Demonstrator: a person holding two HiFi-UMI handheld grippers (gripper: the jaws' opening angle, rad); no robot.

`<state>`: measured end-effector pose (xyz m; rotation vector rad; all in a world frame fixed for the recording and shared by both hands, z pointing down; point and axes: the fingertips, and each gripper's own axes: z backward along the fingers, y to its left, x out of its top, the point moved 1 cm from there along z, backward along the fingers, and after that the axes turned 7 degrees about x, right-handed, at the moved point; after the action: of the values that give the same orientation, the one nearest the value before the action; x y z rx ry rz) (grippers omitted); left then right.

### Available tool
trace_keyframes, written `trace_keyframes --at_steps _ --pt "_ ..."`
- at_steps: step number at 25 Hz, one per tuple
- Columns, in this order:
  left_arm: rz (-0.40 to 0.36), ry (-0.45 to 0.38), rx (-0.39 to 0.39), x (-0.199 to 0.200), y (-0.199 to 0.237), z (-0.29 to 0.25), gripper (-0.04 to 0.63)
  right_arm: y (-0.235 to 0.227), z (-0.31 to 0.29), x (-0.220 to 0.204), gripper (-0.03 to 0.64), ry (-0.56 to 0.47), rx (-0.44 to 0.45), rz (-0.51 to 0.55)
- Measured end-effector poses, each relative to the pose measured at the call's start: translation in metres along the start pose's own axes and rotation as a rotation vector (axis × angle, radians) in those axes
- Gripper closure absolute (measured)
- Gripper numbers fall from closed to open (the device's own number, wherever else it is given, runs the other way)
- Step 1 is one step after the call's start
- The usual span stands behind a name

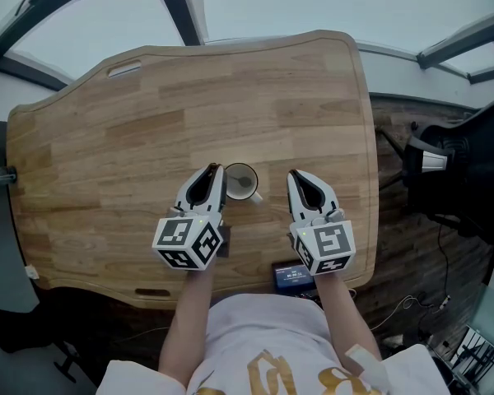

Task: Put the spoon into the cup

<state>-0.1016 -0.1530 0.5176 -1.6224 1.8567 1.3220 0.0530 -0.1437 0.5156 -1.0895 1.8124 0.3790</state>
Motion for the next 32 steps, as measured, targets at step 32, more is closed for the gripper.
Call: trace_keyframes --at_steps 32 --pt "-0.158 0.017 0.024 -0.0044 -0.0063 -0.005 0.545 -0.0006 0.0009 -0.0012 0.584 -0.002 -0.003 -0.013"
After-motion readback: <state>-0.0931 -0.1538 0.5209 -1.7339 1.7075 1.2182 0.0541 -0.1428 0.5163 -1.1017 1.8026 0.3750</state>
